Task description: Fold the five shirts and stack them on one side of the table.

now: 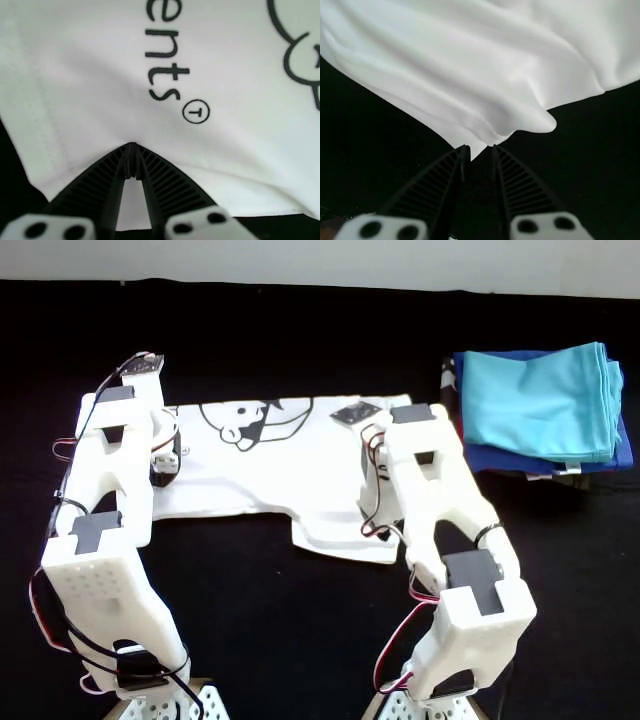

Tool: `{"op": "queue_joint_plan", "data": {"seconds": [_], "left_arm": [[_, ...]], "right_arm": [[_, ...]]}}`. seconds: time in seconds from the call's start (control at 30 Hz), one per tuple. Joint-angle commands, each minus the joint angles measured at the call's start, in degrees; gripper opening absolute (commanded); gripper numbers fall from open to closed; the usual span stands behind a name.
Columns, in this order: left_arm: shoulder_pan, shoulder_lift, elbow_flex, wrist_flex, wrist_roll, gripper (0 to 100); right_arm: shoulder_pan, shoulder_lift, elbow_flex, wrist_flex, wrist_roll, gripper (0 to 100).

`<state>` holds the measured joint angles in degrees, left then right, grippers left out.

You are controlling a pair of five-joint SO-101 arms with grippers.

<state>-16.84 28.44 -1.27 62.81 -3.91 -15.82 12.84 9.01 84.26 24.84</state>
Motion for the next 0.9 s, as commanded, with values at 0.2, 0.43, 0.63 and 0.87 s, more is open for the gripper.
{"op": "queue_joint_plan", "data": {"seconds": [0.2, 0.43, 0.63, 0.87], "left_arm": [[0.40, 0.22, -0.04, -1.14, 0.09, 1], [0.40, 0.22, -0.04, -1.14, 0.09, 1], [0.40, 0.22, -0.04, -1.14, 0.09, 1], [0.40, 0.22, -0.04, -1.14, 0.09, 1]], "right_arm": [[0.22, -0.04, 4.53, -8.04, 0.62, 8.7], [0.40, -0.04, 6.29, -9.54, 0.53, 8.7], [1.10, -0.13, 6.02, -9.01, 0.35, 8.8], [2.77, -0.66, 5.85, -5.23, 0.44, 8.8]]}}
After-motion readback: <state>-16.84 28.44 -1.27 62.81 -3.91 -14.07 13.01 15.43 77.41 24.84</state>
